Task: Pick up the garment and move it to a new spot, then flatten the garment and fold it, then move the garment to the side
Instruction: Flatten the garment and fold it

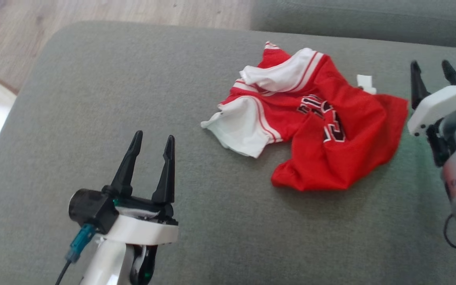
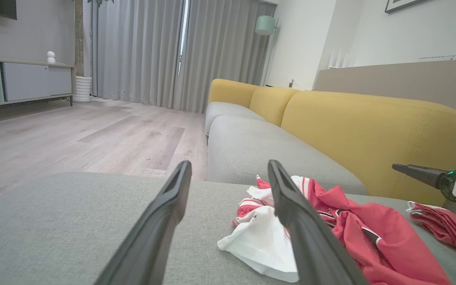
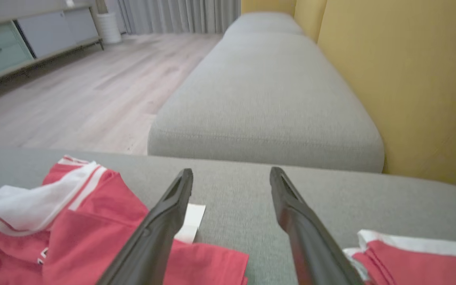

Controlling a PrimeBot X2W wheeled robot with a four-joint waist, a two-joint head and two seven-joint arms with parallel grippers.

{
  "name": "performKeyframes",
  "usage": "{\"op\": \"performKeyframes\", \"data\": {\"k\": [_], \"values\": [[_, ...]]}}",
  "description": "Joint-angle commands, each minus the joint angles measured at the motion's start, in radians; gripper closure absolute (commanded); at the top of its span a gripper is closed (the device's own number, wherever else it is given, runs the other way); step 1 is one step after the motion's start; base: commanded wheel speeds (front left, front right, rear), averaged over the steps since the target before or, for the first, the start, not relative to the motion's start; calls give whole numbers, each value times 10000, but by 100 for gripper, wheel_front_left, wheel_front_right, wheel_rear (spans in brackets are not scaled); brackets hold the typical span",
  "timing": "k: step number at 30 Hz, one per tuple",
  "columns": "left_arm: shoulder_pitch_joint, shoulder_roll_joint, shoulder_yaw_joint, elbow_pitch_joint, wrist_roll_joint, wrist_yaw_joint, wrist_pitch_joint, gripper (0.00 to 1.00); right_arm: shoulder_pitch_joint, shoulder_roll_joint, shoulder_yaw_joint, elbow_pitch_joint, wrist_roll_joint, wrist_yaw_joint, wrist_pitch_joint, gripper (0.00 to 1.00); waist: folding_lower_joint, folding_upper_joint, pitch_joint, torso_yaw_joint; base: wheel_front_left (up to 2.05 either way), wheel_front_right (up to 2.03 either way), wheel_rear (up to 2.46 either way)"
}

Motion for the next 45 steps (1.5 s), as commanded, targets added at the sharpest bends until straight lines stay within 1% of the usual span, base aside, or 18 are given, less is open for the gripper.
{"op": "performKeyframes", "data": {"k": [1, 5, 8, 16, 20, 22, 25, 30, 35, 39, 42, 45], "values": [[-328, 11, 339, -388, 62, 17, -63, 0, -261, 237, 96, -362, -116, -9, -223, 0, -1, -1, -152, -169, 0, 0, 0], [-224, 11, 408, -449, 51, 17, -63, 0, 123, 732, -152, -1321, -312, -9, -573, 0, -1, -1, -410, -471, 0, 0, 0], [-86, 11, 510, -511, 15, 16, -63, 0, 911, 1112, -492, -2615, -360, -9, -620, 0, -1, -1, -574, -695, 0, 0, 0], [198, 11, 806, -622, 7, 31, -63, 0, 4653, 2162, -1450, -7089, -952, -9, -628, 0, -1, -1, -720, -1213, 0, 0, 0], [336, 11, 935, -680, -67, 39, -63, 0, 6205, 2363, -1549, -8472, -944, -9, -628, 0, -1, -1, -687, -1463, 0, 0, 0], [374, 11, 933, -682, -78, 38, -63, 0, 6678, 2377, -1462, -8841, -738, -9, -629, 0, -1, -1, -652, -1532, 0, 0, 0], [353, 11, 919, -693, -93, 36, -63, 0, 6973, 2382, -1395, -9172, -548, -9, -613, 0, -1, -1, -592, -1580, 0, 0, 0], [237, 11, 846, -716, -128, 33, -63, 0, 6929, 2384, -1462, -9494, -634, -9, -427, 0, -1, -1, -470, -1534, 0, 0, 0], [100, 11, 711, -733, -195, 30, -63, 0, 6776, 2385, -1498, -9789, -817, -9, -227, 0, -1, -1, -258, -1314, 0, 0, 0], [-37, 11, 631, -718, -207, 28, -63, 0, 6357, 2385, -1378, -9969, -1286, -9, 94, 0, -1, -1, -7, -1049, 0, 0, 0], [-206, 11, 543, -716, -230, 27, -63, 0, 5700, 2358, -1180, -10025, -1755, -9, 595, 0, -1, -1, 257, -781, 0, 0, 0], [-383, 11, 384, -726, -318, 26, -63, 0, 4835, 2012, -798, -9770, -1988, -9, 1391, 0, -1, -1, 547, -434, 0, 0, 0]]}}
